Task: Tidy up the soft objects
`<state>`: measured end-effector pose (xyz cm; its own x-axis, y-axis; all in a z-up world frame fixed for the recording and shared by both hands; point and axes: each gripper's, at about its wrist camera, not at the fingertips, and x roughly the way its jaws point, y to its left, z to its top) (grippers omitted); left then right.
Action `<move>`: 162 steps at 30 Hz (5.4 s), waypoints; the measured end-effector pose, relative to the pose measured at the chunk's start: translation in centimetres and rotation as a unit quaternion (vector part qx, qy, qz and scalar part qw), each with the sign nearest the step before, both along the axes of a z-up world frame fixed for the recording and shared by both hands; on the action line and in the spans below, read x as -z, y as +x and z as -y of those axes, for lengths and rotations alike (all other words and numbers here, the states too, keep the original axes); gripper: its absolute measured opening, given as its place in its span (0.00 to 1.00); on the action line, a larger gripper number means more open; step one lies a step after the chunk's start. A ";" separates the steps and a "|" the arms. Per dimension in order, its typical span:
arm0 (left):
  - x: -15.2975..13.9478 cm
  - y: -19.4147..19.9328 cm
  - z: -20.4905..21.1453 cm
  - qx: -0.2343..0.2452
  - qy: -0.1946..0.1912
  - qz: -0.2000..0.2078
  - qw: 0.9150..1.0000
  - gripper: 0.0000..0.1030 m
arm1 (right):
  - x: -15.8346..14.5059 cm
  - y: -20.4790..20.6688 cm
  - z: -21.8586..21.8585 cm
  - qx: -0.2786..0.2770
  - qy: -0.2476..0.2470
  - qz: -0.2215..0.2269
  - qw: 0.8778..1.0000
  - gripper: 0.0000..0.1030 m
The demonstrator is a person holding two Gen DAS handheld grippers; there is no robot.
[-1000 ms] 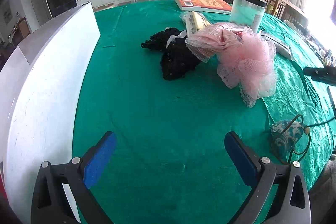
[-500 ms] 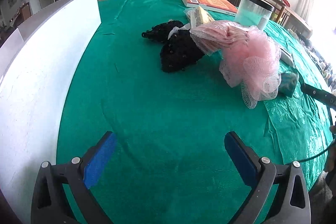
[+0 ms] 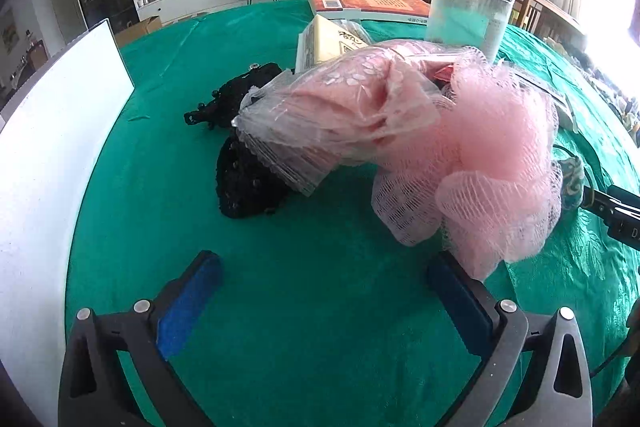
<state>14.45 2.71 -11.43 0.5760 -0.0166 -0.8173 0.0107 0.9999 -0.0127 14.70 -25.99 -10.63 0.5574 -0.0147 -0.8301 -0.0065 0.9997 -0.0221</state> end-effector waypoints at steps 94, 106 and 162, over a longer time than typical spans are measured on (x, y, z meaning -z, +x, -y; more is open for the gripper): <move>0.2 0.2 -0.1 -0.012 0.001 0.003 1.000 1.00 | 0.2 2.8 1.2 0.042 0.004 0.029 0.999 0.91; 0.1 0.2 -0.1 -0.012 0.001 0.003 1.000 1.00 | 0.2 2.8 1.2 0.042 0.004 0.029 0.999 0.91; 0.2 0.1 0.0 -0.012 0.000 0.003 1.000 1.00 | 0.2 2.8 1.2 0.042 0.004 0.029 0.999 0.91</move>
